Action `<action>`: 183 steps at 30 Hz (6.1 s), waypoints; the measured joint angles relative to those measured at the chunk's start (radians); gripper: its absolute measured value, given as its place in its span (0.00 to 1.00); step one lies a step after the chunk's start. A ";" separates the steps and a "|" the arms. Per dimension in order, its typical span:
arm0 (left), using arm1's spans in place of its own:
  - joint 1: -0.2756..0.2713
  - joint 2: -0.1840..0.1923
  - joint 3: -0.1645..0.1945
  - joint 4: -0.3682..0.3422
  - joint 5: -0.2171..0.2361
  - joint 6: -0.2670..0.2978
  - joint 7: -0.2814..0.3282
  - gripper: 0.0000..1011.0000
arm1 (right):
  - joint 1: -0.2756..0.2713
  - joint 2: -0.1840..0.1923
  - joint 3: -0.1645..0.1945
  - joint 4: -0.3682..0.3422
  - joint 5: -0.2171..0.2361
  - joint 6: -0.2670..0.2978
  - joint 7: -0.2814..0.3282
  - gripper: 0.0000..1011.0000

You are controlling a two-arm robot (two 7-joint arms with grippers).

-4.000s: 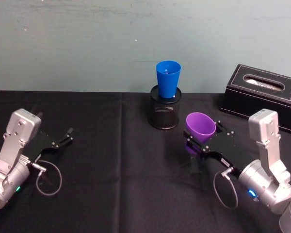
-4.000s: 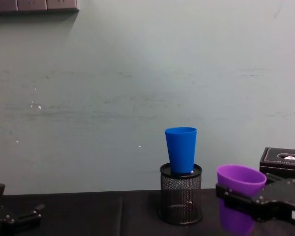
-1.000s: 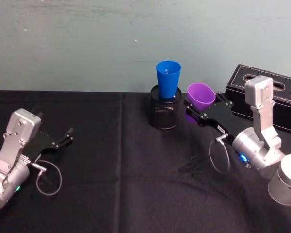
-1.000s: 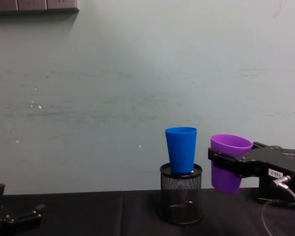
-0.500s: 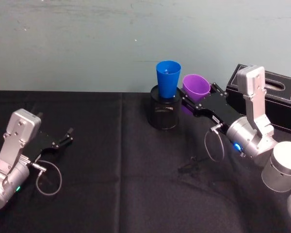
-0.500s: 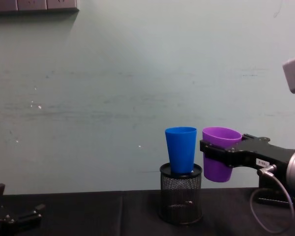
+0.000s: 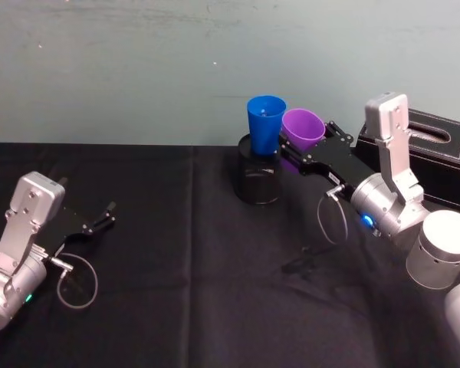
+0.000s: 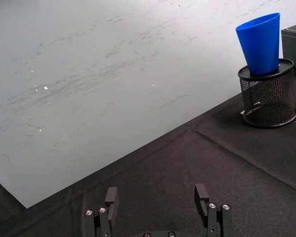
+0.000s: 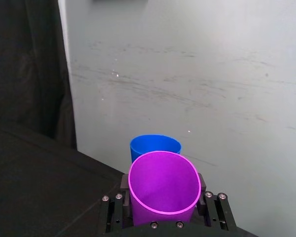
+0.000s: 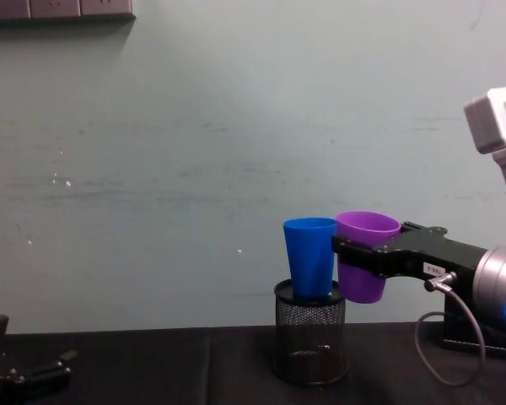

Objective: Pick up one cup with a gripper and tap it against the other cup.

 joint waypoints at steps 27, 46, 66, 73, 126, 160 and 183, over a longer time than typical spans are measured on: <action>0.000 0.000 0.000 0.000 0.000 0.000 0.000 1.00 | 0.072 -0.025 -0.016 0.091 -0.002 -0.037 0.032 0.73; 0.000 0.000 0.000 0.000 0.000 0.000 0.000 1.00 | 0.109 -0.035 -0.021 0.142 -0.006 -0.064 0.048 0.73; 0.000 0.000 0.000 0.000 0.000 0.000 0.000 1.00 | 0.082 -0.024 -0.016 0.104 0.006 -0.042 0.049 0.73; 0.000 0.000 0.000 0.000 0.000 0.000 0.000 1.00 | 0.051 -0.007 -0.013 0.060 0.011 -0.024 0.048 0.73; 0.000 0.000 0.000 0.000 0.000 0.000 0.000 1.00 | -0.124 0.093 0.001 -0.190 0.066 0.078 0.036 0.73; 0.000 0.000 0.000 0.000 0.000 0.000 0.000 1.00 | -0.218 0.154 -0.014 -0.271 0.104 0.104 0.068 0.73; 0.000 0.000 0.000 0.000 0.000 0.000 0.000 1.00 | -0.284 0.148 -0.037 -0.227 0.087 0.050 0.052 0.73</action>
